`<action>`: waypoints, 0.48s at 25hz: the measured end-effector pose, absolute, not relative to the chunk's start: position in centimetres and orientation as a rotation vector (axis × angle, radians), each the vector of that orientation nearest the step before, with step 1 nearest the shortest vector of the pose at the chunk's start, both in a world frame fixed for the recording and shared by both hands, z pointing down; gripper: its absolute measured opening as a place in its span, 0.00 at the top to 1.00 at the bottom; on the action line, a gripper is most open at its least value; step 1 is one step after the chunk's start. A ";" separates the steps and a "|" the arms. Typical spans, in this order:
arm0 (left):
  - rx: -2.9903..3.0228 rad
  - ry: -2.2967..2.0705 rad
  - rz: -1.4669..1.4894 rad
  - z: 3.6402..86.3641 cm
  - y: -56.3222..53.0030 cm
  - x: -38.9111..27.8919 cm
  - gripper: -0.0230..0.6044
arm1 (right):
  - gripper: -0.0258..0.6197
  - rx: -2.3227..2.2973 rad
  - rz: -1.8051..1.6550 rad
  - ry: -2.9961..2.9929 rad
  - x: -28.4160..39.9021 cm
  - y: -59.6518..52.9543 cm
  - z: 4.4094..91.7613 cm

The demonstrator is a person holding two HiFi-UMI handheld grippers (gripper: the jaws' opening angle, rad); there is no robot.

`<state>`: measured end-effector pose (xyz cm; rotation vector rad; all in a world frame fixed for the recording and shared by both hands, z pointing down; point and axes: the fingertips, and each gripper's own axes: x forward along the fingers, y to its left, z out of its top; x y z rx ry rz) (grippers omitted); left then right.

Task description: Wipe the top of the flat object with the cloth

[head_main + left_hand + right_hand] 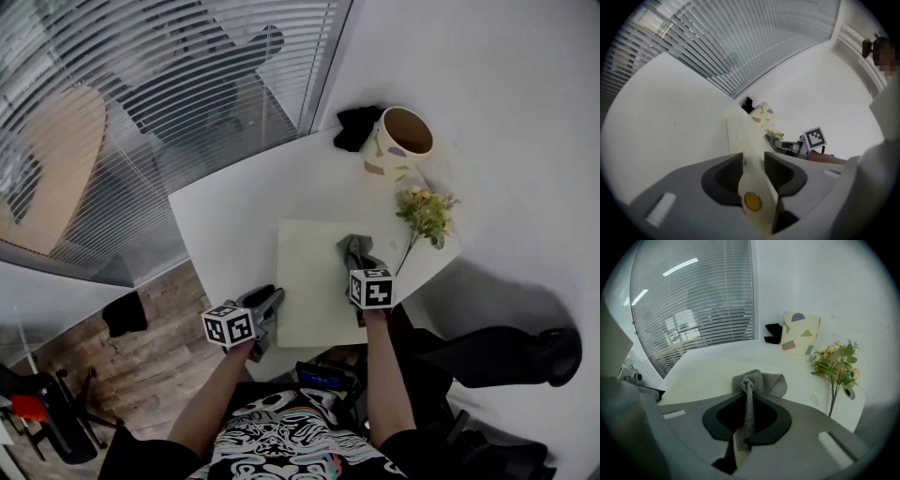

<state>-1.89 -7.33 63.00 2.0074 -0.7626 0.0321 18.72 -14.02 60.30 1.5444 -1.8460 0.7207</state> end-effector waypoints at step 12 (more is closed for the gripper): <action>2.016 -0.785 0.030 63.0 -7.4 -1.9 0.65 | 0.94 1.527 0.706 -1.865 18.2 -12.0 60.4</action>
